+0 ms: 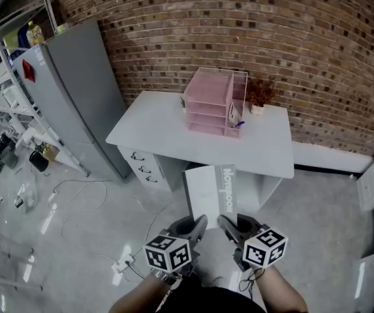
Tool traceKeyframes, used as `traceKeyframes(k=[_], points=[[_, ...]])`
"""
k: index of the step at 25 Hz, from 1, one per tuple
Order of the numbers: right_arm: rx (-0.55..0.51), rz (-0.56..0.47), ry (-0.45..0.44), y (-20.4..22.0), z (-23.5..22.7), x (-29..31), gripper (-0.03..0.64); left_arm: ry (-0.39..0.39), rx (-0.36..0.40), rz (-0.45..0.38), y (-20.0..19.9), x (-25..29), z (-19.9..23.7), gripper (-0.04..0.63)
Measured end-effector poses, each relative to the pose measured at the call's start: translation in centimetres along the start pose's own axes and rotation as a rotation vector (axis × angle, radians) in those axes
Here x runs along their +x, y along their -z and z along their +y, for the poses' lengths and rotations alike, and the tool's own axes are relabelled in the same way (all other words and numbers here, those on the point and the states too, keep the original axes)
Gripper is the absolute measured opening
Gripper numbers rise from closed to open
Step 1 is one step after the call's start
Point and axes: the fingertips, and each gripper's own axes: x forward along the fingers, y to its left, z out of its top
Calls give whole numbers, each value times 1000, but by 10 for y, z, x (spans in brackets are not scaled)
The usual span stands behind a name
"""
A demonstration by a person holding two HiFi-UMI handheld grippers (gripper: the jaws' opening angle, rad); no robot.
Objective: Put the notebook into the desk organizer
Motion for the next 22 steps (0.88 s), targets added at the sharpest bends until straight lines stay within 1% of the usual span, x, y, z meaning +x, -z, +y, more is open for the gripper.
traceKeyframes(k=[13, 22], points=[[26, 36, 24, -18, -22, 91, 23, 18, -47, 14, -36, 25, 85, 48], [33, 27, 49, -33, -30, 154, 21, 49, -33, 30, -68, 36, 141, 48]])
